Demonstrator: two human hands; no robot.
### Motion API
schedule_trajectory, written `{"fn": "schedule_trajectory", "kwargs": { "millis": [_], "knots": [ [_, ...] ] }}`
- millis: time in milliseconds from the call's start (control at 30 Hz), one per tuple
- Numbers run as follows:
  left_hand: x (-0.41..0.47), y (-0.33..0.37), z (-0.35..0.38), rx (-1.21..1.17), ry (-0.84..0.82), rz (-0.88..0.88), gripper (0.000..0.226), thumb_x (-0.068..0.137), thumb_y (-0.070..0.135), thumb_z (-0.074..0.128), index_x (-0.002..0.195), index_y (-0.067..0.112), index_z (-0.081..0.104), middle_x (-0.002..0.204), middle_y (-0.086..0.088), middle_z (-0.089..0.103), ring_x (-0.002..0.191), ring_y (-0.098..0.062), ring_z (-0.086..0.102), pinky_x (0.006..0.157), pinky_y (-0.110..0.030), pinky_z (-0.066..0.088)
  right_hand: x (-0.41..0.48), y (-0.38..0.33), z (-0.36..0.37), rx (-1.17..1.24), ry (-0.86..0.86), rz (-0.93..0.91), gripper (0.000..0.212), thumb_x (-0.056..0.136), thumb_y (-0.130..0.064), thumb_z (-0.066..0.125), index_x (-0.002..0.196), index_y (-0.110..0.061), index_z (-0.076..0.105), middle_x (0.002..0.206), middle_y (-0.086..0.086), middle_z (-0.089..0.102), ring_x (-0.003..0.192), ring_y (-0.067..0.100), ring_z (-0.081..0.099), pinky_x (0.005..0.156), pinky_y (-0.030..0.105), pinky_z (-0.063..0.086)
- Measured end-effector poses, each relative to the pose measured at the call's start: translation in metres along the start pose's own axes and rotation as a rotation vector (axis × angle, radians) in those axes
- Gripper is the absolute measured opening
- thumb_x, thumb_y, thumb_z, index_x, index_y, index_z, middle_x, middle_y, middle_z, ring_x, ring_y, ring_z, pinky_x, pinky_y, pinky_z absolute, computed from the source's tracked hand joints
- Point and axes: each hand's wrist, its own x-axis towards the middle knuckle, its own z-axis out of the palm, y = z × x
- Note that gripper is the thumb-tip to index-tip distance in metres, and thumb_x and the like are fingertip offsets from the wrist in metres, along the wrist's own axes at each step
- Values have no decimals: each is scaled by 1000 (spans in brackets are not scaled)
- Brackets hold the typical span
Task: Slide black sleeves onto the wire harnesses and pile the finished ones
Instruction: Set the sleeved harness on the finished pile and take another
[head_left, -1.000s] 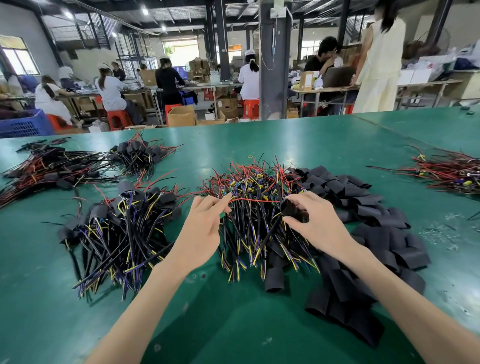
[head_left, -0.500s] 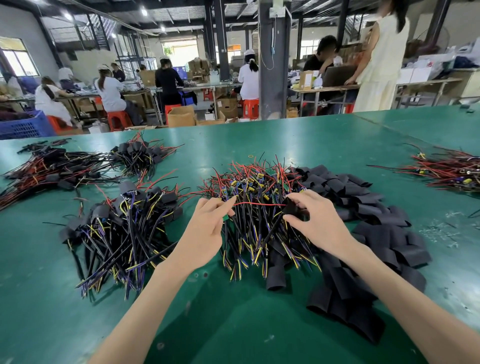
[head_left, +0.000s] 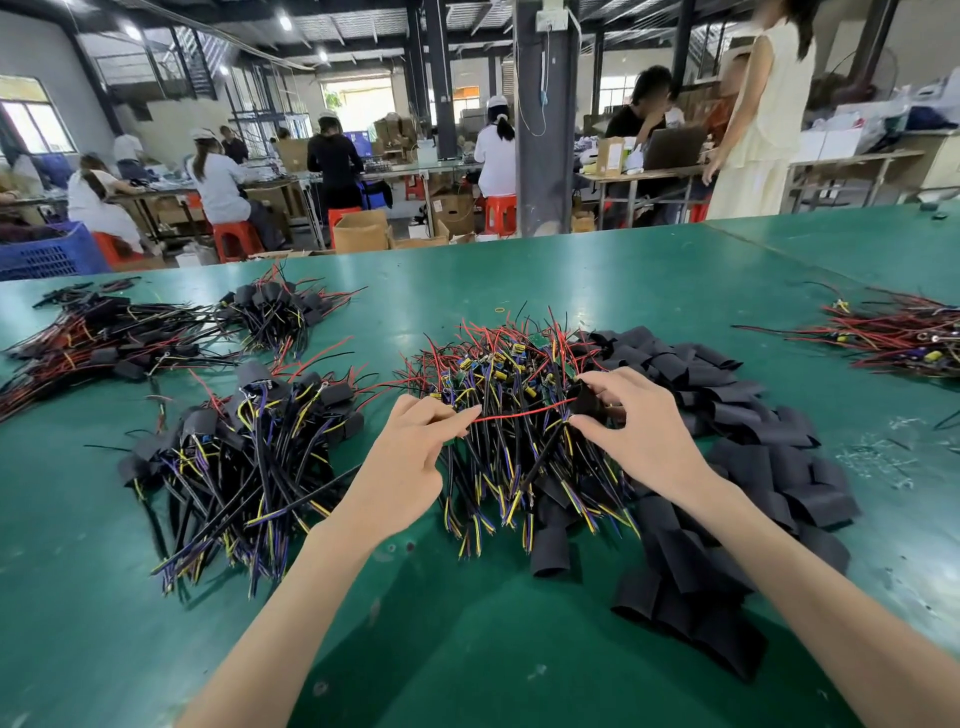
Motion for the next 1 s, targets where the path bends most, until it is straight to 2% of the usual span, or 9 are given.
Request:
{"fn": "schedule_trajectory", "kwargs": {
  "millis": [167,333,467,567,700,767,900,967,1000],
  "knots": [
    [0,0,0,36,-18,-2,77,66,-30,38,129,8,58,97,-2,59,93,-21,38,89,-11,26,0,-3,-2,12,22,-2,40,78,-16,76,115,-10,64,97,-2,57,90,16,58,89,23,42],
    [-1,1,1,57,-17,-2,74,67,-29,39,129,7,57,97,-4,59,94,-22,39,87,-15,28,0,-5,-4,30,36,-27,39,78,-14,75,115,-9,64,103,5,60,95,21,59,92,36,47],
    [-1,2,0,63,-10,-3,74,68,-29,40,130,7,57,98,-4,59,95,-22,39,87,-15,27,0,-5,-5,35,32,-58,38,79,-13,75,115,-9,64,106,6,59,95,21,59,90,38,48],
    [-1,3,0,66,-11,3,74,67,-30,41,129,7,58,97,-4,59,94,-23,39,88,-17,28,-2,-3,-4,-62,24,-144,39,79,-12,75,115,-10,63,105,3,58,84,23,59,82,34,49],
    [-1,8,2,74,-6,30,75,66,-30,44,128,9,59,99,-4,59,95,-22,39,87,-22,33,-4,-1,-2,-246,-1,-216,40,79,-12,72,118,-11,63,110,4,59,102,24,57,83,36,50],
    [-2,11,4,80,8,59,75,64,-30,45,127,7,59,101,-5,59,96,-20,38,89,-23,35,-5,-2,0,-298,-30,-255,42,78,-12,73,119,-11,63,109,6,60,102,27,57,84,39,49],
    [-4,21,11,33,42,122,60,73,-26,53,127,0,57,114,-13,53,104,-16,40,97,-17,31,-7,-8,5,-341,-66,-329,47,73,-12,78,118,-8,64,104,9,63,96,31,60,87,40,46],
    [-5,26,15,-48,75,117,46,82,-14,58,127,-3,55,122,-14,47,111,-11,42,101,-13,31,-9,-12,7,-334,-65,-358,47,71,-10,80,116,-6,65,101,11,64,93,32,62,86,42,48],
    [-5,28,17,-78,91,104,41,85,-8,60,126,-4,55,125,-14,46,112,-9,42,101,-16,34,-10,-14,8,-328,-64,-365,47,70,-10,80,115,-5,65,101,12,64,92,32,62,85,42,49]
  ]
}}
